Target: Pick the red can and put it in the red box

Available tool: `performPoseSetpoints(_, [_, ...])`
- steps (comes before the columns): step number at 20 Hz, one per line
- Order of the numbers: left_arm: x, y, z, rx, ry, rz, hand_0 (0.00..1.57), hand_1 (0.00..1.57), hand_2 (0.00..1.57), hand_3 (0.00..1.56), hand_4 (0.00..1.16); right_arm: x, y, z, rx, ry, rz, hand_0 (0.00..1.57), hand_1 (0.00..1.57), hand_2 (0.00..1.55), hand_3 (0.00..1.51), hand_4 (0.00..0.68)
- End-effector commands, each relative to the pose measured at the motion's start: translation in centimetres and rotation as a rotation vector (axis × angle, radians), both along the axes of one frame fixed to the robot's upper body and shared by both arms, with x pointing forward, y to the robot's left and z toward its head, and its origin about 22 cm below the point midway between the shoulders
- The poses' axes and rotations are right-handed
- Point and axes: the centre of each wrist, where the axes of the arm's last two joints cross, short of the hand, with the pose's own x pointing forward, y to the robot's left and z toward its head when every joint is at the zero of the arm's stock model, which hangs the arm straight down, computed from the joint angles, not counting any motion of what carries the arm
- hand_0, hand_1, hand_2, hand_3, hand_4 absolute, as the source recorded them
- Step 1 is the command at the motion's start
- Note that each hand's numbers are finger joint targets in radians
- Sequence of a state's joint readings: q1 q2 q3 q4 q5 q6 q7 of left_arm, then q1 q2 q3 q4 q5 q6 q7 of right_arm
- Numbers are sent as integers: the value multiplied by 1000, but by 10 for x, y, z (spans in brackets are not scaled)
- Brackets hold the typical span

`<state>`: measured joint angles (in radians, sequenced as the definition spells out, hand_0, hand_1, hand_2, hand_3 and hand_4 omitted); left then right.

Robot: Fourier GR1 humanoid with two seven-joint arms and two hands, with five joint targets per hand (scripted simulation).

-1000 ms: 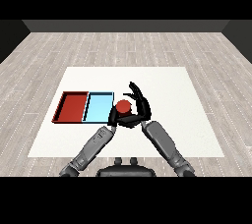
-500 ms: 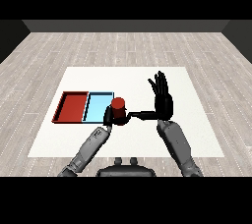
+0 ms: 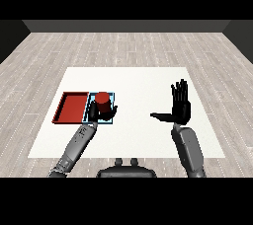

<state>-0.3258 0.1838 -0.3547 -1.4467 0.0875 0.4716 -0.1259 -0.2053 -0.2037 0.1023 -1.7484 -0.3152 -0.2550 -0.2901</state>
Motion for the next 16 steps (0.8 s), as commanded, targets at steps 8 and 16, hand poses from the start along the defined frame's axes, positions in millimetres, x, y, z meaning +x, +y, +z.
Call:
performPoseSetpoints(8, [22, 61, 22, 189, 4, 189, 1571, 1571, 1554, 1436, 1131, -26, -35, -86, -79, 174, -51, 0, 0, 0, 0, 0])
performPoseSetpoints(16, [77, 150, 30, 338, 186, 361, 1544, 1544, 1523, 1445, 1079, -24, -51, -94, -62, 227, -91, 0, 0, 0, 0, 0])
